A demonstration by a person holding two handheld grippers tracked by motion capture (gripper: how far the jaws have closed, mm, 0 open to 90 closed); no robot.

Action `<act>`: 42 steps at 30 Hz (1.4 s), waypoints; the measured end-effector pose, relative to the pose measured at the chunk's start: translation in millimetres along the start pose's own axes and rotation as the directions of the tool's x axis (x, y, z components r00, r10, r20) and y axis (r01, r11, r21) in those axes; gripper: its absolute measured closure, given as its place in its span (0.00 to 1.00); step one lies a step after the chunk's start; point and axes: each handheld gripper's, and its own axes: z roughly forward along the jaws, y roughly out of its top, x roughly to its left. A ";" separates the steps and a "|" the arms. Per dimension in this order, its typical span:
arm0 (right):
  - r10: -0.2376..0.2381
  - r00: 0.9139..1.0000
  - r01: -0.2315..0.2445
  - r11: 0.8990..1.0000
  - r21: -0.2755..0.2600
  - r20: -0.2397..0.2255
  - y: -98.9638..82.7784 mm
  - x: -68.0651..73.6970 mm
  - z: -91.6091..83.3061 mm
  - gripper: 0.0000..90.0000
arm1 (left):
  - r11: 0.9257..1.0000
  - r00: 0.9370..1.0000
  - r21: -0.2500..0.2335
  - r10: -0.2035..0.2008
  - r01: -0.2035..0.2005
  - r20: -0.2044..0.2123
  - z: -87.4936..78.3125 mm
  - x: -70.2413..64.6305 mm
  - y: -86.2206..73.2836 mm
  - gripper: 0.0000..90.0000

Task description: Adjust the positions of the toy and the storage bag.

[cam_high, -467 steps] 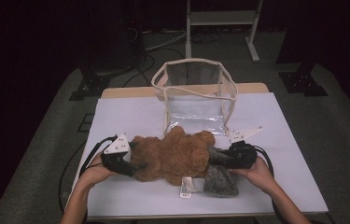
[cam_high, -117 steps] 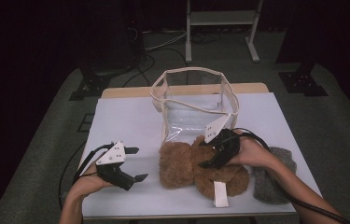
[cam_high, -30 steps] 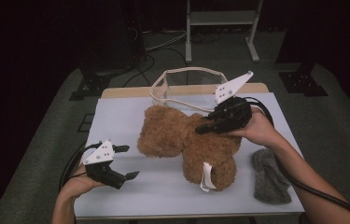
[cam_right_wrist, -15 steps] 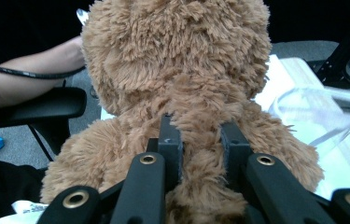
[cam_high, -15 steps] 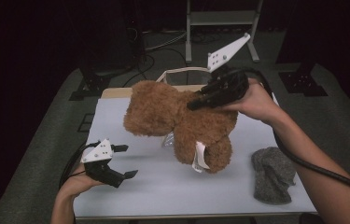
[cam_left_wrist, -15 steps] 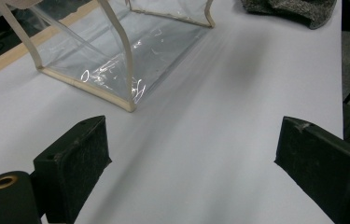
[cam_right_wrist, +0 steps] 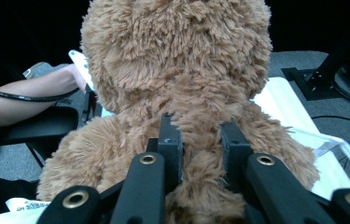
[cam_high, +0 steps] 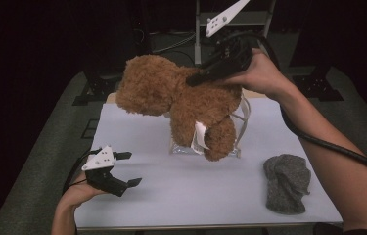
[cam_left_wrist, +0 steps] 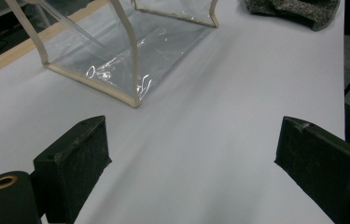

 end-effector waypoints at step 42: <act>0.076 0.986 -0.088 0.993 0.079 0.145 19.8 -135.7 31.9 0.83 | 0.999 1.000 0.027 -0.020 0.021 -0.013 -1.5 -6.3 -6.3 0.10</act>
